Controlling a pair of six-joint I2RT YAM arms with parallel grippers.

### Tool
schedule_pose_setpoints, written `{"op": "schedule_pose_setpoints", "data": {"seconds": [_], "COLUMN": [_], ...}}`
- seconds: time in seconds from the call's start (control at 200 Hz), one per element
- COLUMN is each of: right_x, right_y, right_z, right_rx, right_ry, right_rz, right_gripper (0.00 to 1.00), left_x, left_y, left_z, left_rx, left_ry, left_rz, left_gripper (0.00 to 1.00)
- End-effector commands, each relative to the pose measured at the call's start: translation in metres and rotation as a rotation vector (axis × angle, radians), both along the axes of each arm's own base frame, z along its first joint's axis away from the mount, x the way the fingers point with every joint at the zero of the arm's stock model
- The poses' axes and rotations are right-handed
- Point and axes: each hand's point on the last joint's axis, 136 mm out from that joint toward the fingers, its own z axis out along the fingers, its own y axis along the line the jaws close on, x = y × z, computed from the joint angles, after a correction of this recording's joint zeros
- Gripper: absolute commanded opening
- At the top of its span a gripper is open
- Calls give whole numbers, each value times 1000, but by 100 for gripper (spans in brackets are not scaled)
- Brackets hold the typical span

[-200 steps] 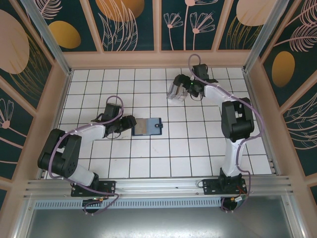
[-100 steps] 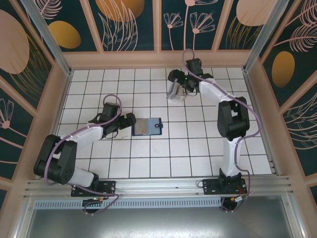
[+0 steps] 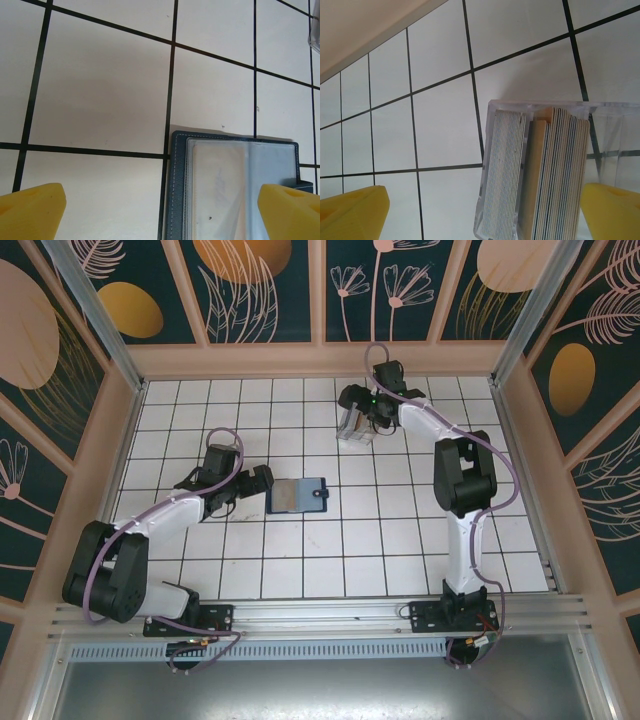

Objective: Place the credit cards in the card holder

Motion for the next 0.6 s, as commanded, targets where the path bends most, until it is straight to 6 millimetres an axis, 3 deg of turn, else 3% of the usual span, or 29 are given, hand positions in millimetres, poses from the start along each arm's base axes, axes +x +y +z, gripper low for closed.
{"op": "schedule_pose_setpoints", "data": {"seconds": [0.0, 0.14, 0.29, 0.596], "right_x": [-5, -3, -8, -11], "right_y": [-1, -9, -8, 16], "right_z": [0, 10, -3, -23], "right_rx": [-14, -59, -59, -26], "right_ry": [10, -30, 1, 55], "right_rz": [4, -29, -38, 3], "right_gripper": [99, 99, 99, 99], "left_x": [-5, -3, -1, -2], "left_y": [4, 1, -2, -4], "left_z": [-5, -7, -8, -14], "left_rx": [36, 21, 12, 13], "left_ry": [23, 23, 37, 56], "left_rz": [-7, -12, -14, -25], "left_gripper": [98, 98, 99, 99]}}
